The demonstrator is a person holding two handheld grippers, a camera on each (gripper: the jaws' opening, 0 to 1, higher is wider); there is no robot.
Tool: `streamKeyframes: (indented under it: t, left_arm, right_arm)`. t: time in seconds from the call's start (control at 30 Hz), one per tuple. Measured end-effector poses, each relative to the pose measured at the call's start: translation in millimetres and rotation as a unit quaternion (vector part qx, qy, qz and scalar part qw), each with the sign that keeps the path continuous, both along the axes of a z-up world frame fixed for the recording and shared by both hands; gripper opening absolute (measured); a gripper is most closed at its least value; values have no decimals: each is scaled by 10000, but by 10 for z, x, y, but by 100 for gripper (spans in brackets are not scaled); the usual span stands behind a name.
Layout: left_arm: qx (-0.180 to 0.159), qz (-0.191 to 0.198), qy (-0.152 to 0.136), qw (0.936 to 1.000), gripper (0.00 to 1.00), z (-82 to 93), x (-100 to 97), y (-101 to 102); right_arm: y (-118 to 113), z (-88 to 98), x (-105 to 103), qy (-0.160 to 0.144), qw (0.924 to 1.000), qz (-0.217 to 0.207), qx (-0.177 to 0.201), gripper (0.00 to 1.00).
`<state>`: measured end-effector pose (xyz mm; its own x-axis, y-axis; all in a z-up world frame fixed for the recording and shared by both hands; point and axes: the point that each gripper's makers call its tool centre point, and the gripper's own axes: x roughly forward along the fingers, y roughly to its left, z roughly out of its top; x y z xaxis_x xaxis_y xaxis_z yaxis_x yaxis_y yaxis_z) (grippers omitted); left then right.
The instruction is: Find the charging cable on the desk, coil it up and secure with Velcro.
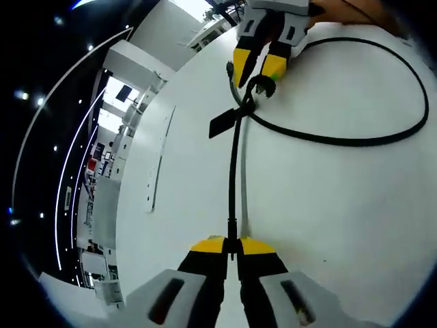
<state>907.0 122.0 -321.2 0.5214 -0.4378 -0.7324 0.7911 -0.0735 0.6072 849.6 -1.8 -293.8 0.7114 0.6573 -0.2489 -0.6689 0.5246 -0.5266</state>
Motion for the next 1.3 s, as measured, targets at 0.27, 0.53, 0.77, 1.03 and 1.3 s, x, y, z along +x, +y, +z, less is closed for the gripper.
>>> streamKeyframes:
  t: [0.27,0.53,0.77,1.03,1.3]
  left_arm:
    - [3,-4,0,10000,7,-3,0,2]
    - [4,-9,-1,10000,7,2,3,6]
    - [-2,-23,-7,10000,7,7,0,8]
    - [-4,-40,1,10000,7,12,-12,7]
    - [-12,-36,9,10000,7,14,-12,5]
  right_arm:
    - [77,135,-24,-400,9992,72,-27,13]
    - [112,175,-25,-672,9976,112,-135,8]
    - [-27,332,62,-467,9972,-239,538,3]
    - [-117,361,215,-189,9952,-434,853,3]
    - [-97,284,372,230,9940,-445,971,3]
